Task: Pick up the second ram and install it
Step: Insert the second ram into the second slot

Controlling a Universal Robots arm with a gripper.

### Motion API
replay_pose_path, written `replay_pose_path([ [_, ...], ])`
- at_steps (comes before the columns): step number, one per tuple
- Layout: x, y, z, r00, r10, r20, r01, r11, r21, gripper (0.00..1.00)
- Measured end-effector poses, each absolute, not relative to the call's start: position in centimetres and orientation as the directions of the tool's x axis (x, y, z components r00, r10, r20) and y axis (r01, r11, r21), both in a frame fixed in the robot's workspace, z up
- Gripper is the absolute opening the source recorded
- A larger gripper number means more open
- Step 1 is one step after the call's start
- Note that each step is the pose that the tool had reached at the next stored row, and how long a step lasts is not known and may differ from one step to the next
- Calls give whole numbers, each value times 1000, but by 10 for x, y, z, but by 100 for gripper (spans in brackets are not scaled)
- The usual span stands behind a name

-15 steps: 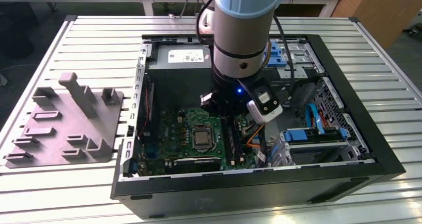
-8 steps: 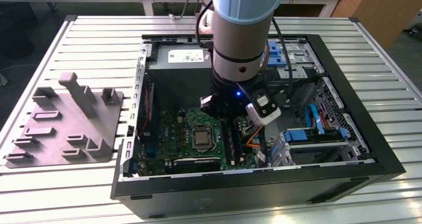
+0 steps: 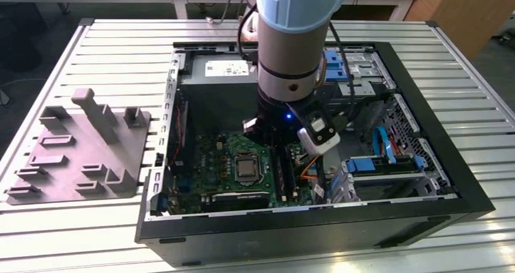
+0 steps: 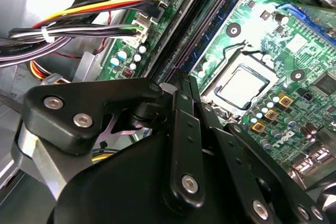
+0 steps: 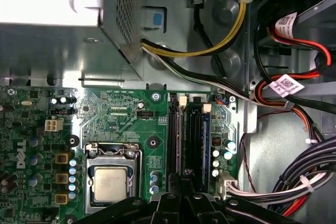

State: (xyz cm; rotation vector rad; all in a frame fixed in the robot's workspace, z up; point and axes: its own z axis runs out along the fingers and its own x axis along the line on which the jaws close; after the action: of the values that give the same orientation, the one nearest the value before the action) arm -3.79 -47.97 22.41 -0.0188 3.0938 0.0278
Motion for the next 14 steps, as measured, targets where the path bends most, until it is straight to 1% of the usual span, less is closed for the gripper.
replay_pose_path([
  [7, -38, -481, 223, -999, -12, -48, -12, 1000, 18, 11],
  [14, -38, -481, 225, -999, -12, -48, -12, 1000, 9, 11],
])
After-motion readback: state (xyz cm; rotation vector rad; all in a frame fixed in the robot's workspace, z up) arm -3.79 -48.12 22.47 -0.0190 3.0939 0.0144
